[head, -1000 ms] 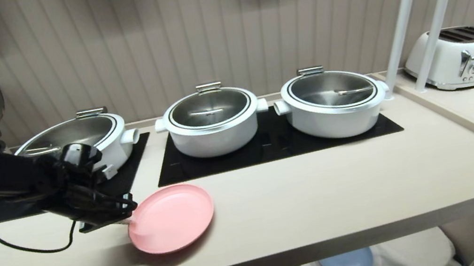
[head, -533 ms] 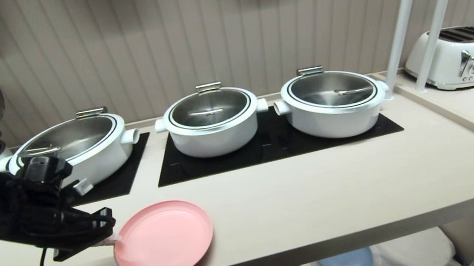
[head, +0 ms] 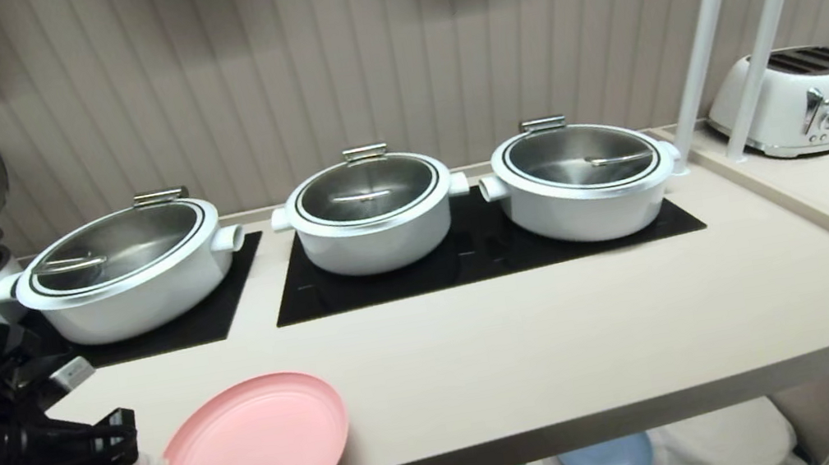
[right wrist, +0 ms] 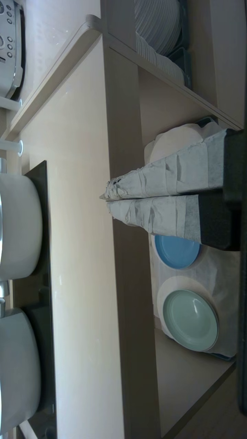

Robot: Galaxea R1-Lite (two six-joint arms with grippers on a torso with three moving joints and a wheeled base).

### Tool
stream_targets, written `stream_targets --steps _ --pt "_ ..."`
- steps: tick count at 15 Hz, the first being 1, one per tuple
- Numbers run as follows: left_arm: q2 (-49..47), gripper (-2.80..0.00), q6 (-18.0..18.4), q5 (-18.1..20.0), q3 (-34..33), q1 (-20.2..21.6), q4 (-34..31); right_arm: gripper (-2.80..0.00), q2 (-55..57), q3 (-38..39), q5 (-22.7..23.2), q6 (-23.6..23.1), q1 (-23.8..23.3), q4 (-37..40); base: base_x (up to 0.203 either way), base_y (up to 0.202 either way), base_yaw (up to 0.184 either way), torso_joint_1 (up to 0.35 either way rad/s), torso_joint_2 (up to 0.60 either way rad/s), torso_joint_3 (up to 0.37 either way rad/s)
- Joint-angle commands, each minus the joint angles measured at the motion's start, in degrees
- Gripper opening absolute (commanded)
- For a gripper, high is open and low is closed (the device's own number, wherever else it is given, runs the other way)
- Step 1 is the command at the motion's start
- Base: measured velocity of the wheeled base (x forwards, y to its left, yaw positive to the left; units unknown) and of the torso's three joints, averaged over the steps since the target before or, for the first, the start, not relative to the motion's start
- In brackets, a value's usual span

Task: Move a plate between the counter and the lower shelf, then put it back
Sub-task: Put the plate in the cupboard

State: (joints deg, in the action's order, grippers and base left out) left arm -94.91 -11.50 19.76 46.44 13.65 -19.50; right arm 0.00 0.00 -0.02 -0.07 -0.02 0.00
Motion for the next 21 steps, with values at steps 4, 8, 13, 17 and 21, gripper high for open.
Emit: stream_targets --steps 4,8,13,17,21 --pt "5.07 -2.8 -0.11 1.65 -1.77 1.65 -2.74 -2.8 0.0 0.0 0.02 -0.01 0.02 0.0 0.0 0.0 0.0 0.0 0.0 0.0" --pt "10.97 -2.8 0.21 3.83 -2.62 2.15 -9.16 -2.8 0.0 0.0 0.02 -0.01 -0.05 0.0 0.0 0.0 0.0 0.0 0.0 0.0" --pt "19.25 -2.8 0.36 5.42 -4.24 2.17 -18.35 -2.8 0.0 0.0 0.02 -0.01 0.01 0.0 0.0 0.0 0.0 0.0 0.0 0.0" --pt "25.1 -2.8 0.49 5.57 -6.85 2.17 -22.39 -2.8 0.0 0.0 0.02 -0.01 -0.06 0.0 0.0 0.0 0.0 0.0 0.0 0.0" --pt "27.76 -2.8 0.42 5.2 -8.65 2.26 -22.51 -2.8 0.0 0.0 0.0 -0.01 -0.06 0.0 0.0 0.0 0.0 0.0 0.0 0.0"
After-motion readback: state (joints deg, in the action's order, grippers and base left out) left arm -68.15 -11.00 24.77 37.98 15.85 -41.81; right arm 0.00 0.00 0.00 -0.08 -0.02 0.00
